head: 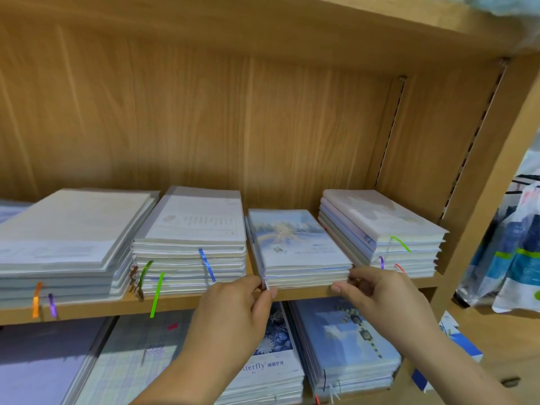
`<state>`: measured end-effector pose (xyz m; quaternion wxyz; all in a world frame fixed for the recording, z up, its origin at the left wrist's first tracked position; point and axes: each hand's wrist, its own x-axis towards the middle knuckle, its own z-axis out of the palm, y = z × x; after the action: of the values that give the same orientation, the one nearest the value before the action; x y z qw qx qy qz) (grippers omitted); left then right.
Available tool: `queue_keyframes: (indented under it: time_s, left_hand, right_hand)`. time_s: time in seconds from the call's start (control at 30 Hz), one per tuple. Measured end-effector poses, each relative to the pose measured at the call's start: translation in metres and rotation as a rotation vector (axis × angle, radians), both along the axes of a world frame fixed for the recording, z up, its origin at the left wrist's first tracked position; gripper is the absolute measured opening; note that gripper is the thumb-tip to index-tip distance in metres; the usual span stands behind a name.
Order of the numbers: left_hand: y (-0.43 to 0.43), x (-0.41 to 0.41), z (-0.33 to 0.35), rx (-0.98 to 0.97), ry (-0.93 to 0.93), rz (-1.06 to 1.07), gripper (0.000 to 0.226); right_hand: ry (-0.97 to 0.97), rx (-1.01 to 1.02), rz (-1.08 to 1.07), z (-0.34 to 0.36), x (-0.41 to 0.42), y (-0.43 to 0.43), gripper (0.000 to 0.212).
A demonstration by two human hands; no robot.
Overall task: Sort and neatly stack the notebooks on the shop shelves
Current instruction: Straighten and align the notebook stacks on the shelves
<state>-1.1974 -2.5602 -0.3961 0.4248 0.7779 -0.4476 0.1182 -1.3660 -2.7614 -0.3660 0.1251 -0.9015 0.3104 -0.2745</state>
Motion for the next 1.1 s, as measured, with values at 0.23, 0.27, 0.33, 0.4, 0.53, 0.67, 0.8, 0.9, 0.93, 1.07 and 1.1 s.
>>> queue_keyframes:
  time_s: [0.23,0.27,0.33,0.4,0.53,0.67,0.8,0.9,0.93,1.07,1.1]
  left_hand:
    - [0.0,-0.011,0.025,0.229,-0.105,0.12,0.037]
    - [-0.002,-0.012,0.028,0.263,-0.125,0.137,0.037]
    - [-0.007,-0.014,0.031,0.316,-0.166,0.158,0.034]
    - [-0.01,-0.014,0.033,0.368,-0.216,0.178,0.033]
    - [-0.015,-0.015,0.032,0.431,-0.26,0.198,0.034]
    - [0.001,-0.008,0.029,0.313,-0.167,0.057,0.029]
    - [0.047,-0.008,0.007,0.163,-0.045,-0.165,0.023]
    - [0.079,0.006,-0.004,0.065,-0.024,-0.084,0.025]
    - [0.089,0.013,-0.004,0.03,-0.016,-0.044,0.022]
    - [0.131,0.042,0.002,-0.036,-0.03,0.13,0.014]
    - [0.14,0.047,0.003,-0.035,-0.025,0.169,0.015]
  right_hand:
    - [0.145,-0.169,-0.004,0.019,0.002,0.005,0.045]
    - [0.18,-0.172,-0.001,0.023,0.004,0.006,0.045]
    - [0.196,-0.133,0.028,0.026,0.007,0.006,0.045]
    - [0.173,-0.077,0.063,0.026,0.008,0.004,0.044]
    - [0.15,-0.036,0.079,0.022,0.011,0.002,0.044]
    - [0.131,-0.008,0.06,0.028,0.006,0.007,0.046]
    - [0.132,-0.245,-0.123,0.037,-0.009,0.025,0.051]
    - [0.008,-0.204,0.046,0.04,0.008,0.064,0.049]
    - [0.003,-0.154,0.142,0.04,0.02,0.081,0.046]
    - [0.074,-0.044,0.266,0.033,0.071,0.135,0.043]
    - [0.103,-0.052,0.219,0.031,0.078,0.142,0.045]
